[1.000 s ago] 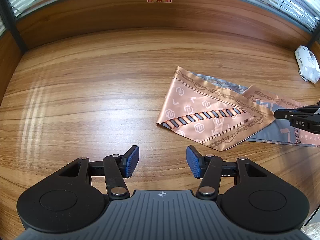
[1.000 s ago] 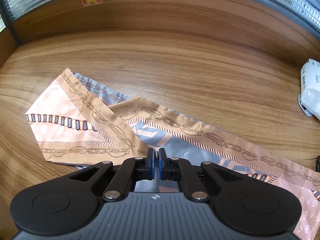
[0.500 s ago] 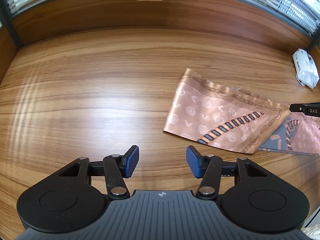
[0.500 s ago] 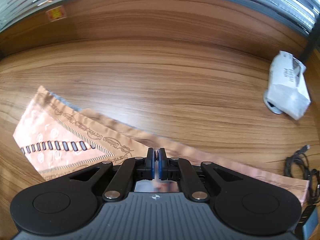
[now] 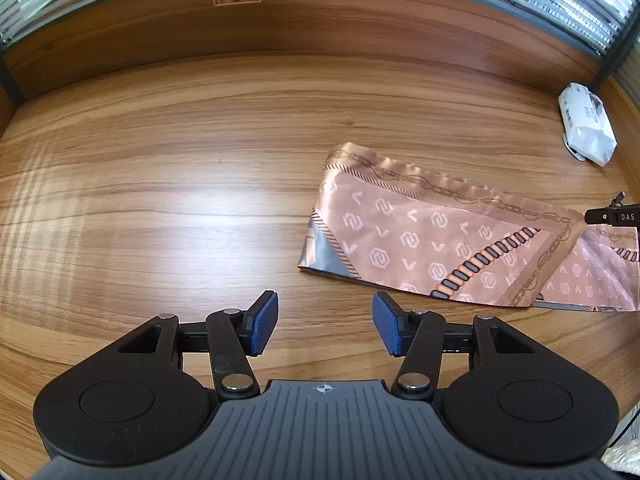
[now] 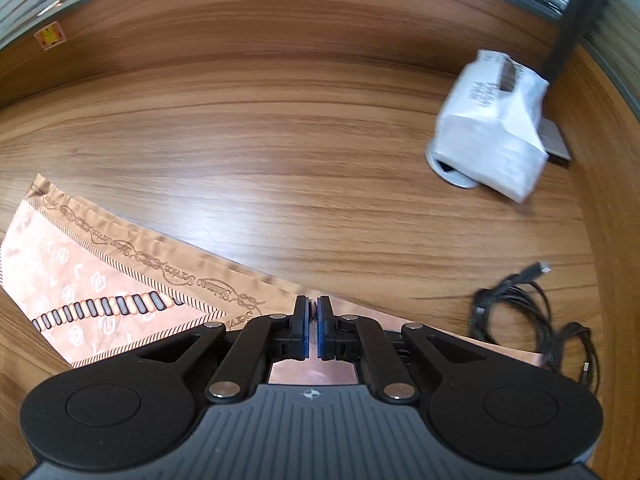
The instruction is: Fold clothes
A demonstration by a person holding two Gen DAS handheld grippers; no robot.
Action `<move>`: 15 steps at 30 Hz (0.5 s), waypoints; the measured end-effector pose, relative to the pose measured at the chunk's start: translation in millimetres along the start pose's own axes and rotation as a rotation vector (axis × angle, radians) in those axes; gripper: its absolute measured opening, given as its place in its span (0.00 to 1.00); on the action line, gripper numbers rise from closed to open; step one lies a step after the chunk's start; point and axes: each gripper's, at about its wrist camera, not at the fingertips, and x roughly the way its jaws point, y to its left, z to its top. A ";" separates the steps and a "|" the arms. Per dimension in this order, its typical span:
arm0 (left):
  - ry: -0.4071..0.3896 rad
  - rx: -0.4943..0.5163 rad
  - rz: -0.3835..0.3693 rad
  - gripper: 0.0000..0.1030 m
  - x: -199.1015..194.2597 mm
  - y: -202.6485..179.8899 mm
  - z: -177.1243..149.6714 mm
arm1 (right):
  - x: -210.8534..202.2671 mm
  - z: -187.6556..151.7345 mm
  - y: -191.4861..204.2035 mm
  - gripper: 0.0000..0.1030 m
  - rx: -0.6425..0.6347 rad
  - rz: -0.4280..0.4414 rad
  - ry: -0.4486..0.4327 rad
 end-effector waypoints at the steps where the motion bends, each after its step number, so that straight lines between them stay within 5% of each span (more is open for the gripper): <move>1: -0.001 0.001 0.000 0.54 0.5 -3.3 -0.2 | -1.3 -1.9 -5.4 0.04 0.004 -0.001 0.002; 15: -0.005 0.015 -0.003 0.54 1.8 -28.0 -4.2 | -11.2 -24.3 -62.2 0.04 0.042 -0.048 0.014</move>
